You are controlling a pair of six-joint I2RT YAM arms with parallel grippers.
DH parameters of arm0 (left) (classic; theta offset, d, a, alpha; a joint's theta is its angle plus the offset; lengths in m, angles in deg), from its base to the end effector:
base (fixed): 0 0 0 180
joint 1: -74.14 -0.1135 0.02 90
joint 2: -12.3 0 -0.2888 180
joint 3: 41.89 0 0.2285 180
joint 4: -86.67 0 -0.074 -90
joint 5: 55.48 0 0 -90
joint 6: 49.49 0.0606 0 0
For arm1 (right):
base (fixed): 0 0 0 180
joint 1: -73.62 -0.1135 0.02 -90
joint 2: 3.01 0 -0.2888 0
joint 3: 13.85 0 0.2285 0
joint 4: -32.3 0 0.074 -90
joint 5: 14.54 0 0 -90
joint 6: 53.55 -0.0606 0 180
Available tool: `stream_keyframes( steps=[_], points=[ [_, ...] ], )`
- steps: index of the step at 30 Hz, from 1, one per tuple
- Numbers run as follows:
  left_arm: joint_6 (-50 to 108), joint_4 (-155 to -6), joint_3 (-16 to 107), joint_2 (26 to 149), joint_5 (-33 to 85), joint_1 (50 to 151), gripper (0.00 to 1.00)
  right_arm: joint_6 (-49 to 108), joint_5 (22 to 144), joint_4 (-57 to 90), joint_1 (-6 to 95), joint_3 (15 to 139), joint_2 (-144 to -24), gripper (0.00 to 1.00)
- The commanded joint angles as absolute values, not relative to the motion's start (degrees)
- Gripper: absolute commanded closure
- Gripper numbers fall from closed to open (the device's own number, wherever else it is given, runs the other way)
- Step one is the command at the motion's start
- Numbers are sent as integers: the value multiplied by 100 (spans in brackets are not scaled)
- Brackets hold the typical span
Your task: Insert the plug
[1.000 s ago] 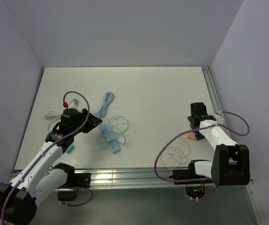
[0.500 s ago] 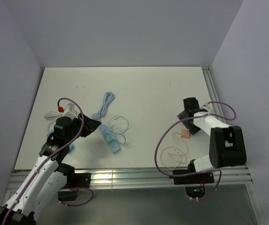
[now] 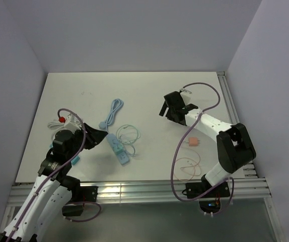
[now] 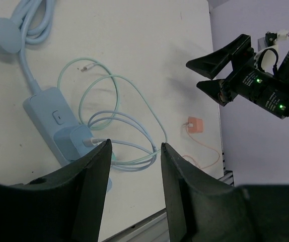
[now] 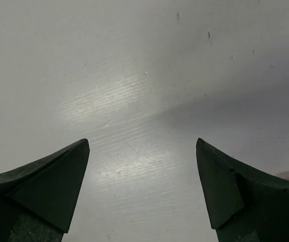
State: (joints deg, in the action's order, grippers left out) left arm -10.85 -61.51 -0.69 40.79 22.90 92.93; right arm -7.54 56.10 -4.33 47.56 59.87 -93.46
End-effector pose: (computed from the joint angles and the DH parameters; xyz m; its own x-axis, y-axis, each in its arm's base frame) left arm 0.1050 -0.0486 0.2579 -0.5807 -0.6106 -0.5385 0.0674 0.6231 -0.7792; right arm 0.2957 0.1223 0.2313 -0.6830 0.3954 -0.6141 0.3303 0.9171 0.2231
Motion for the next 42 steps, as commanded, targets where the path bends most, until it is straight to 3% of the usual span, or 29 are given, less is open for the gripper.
stream_keyframes(
  steps=[1,5,12,42],
  points=[
    [-871,-5992,233,3929,2485,9269,50,-573,4770,-716,4682,6263,-9038,7],
    [-836,-6070,207,3893,2494,9269,48,-1522,4171,-1569,4822,6054,-8836,5],
    [-792,-6334,163,4209,2283,9269,48,-2743,4822,-1649,5814,5165,-8484,6],
    [-880,-6281,110,3955,2186,9269,46,-4370,4786,-2432,5780,4391,-7587,2]
  ],
)
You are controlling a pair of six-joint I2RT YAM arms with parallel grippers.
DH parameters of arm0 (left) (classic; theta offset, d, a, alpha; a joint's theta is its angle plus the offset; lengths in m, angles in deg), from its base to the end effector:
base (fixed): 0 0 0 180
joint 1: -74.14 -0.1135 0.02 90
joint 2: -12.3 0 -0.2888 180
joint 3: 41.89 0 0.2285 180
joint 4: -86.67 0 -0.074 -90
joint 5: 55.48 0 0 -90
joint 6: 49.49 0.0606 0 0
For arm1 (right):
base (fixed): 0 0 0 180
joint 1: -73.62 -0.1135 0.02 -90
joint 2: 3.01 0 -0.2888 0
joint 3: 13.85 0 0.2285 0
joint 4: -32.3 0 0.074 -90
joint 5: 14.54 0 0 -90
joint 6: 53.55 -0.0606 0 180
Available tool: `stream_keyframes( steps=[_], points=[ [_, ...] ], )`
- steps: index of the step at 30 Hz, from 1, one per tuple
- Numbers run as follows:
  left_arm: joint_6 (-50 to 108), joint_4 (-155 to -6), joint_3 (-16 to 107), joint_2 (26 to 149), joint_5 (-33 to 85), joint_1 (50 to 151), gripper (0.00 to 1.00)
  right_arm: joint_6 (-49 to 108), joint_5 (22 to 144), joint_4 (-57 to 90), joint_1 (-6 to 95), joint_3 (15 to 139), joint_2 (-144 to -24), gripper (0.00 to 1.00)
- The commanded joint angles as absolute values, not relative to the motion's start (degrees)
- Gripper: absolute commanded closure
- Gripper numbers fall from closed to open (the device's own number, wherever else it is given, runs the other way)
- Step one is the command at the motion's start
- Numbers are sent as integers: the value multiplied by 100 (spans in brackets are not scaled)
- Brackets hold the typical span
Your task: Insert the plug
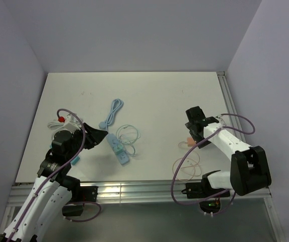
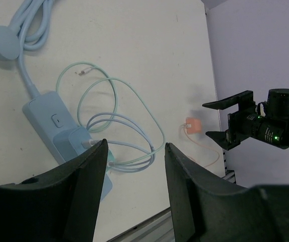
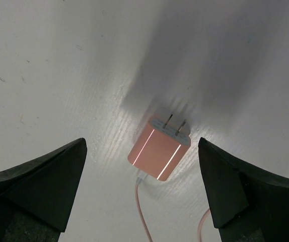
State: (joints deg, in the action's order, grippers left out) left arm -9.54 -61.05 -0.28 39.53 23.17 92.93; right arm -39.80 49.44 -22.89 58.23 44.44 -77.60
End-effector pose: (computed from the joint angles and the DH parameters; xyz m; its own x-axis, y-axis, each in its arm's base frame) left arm 0.1017 -0.0472 0.2614 -0.5649 -0.6017 -0.5647 0.0936 0.6332 -0.7683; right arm 0.2031 0.0283 0.2060 -0.3185 0.8177 -0.4795 0.8633 0.4592 0.2095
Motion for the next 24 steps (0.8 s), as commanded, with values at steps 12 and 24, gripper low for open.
stream_keyframes(
  steps=[12,24],
  points=[
    [-880,-6158,172,3894,2221,9269,45,-4679,5392,-2097,5772,4242,-8131,10],
    [-748,-6009,321,3964,2300,9269,45,-4363,5595,-1799,5771,4400,-8730,90]
  ],
)
